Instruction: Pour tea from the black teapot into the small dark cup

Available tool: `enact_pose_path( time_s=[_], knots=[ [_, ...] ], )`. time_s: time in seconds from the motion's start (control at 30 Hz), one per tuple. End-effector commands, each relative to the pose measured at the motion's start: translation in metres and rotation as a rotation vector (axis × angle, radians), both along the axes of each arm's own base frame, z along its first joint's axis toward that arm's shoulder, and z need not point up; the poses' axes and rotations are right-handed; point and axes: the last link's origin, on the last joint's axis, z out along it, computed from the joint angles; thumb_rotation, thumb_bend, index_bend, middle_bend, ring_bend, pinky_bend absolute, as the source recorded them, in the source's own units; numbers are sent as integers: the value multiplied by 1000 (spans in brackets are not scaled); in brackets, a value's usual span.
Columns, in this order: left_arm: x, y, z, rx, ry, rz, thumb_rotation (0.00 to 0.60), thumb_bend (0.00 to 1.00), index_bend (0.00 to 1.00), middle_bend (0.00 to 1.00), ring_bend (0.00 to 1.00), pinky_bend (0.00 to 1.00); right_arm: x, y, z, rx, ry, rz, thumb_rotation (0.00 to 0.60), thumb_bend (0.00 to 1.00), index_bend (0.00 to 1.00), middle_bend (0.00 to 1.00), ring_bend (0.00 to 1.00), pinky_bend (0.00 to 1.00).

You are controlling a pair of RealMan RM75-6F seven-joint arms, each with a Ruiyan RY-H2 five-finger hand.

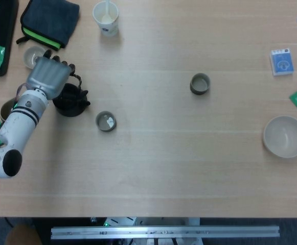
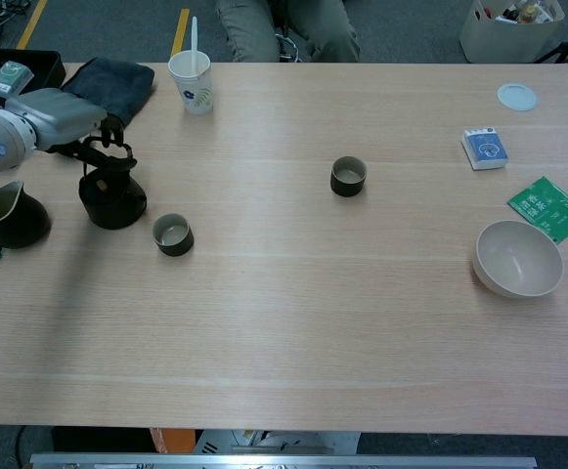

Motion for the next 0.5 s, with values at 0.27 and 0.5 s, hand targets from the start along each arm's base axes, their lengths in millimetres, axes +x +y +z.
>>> enact_pose_path(
  time_s=[0.27, 0.5],
  knots=[
    [-6, -17, 11, -5, 35, -58, 110, 199, 318, 348, 219, 107, 3, 0, 0, 0, -1, 10, 600, 210, 263, 296, 206, 309],
    [-10, -24, 14, -6, 41, -70, 109, 199, 339, 369, 238, 107, 4, 0, -1, 0, -1, 15, 600, 210, 263, 296, 206, 309]
  ],
)
